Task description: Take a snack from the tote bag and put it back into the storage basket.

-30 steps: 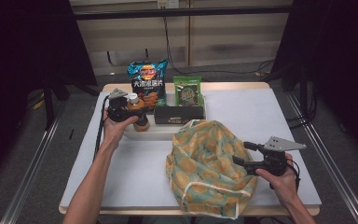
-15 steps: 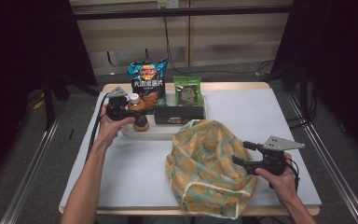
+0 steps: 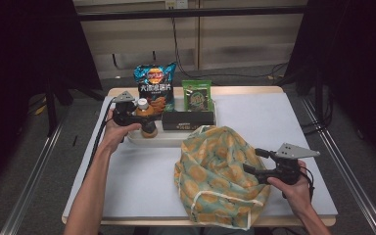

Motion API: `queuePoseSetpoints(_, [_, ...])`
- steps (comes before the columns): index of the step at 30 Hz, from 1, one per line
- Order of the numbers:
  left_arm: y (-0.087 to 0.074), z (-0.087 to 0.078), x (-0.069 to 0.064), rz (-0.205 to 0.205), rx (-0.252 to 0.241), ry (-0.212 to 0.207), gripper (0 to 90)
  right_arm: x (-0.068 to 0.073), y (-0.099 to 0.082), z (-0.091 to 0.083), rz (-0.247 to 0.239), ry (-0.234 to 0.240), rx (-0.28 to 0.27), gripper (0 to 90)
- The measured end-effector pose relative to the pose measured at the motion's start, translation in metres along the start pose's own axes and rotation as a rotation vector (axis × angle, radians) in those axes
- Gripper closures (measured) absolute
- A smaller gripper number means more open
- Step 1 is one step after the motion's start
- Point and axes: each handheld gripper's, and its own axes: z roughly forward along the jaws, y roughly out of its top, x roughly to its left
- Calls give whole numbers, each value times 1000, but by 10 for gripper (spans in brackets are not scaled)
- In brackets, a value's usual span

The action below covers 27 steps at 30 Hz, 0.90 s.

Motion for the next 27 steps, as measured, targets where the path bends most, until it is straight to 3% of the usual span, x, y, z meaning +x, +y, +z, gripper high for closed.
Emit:
queuePoseSetpoints(6, [-1, 0, 1, 4, -4, -7, 286, 1, 0, 1, -1, 0, 1, 232])
queuePoseSetpoints(11, [-2, 1, 1, -27, 7, -8, 135, -1, 0, 3, 5, 3, 2, 230])
queuePoseSetpoints(15, [-1, -6, -1, -58, -10, 29, 47, -3, 1, 4, 7, 3, -2, 224])
queuePoseSetpoints(19, [1, -18, -3, -69, -25, 70, 26, -4, 2, 3, 10, -5, -6, 216])
queuePoseSetpoints(21, [3, -26, -7, -108, -27, 103, 26, -4, 3, 2, 12, -9, -13, 204])
queuePoseSetpoints(23, [4, -30, -9, -114, -22, 108, 26, -4, 3, 2, 13, -10, -19, 190])
queuePoseSetpoints(25, [5, -38, -16, -98, -20, 127, 26, -4, 4, 1, 14, -20, -29, 175])
queuePoseSetpoints(27, [3, -44, -21, -76, -18, 115, 26, -3, 5, 0, 12, -27, -37, 156])
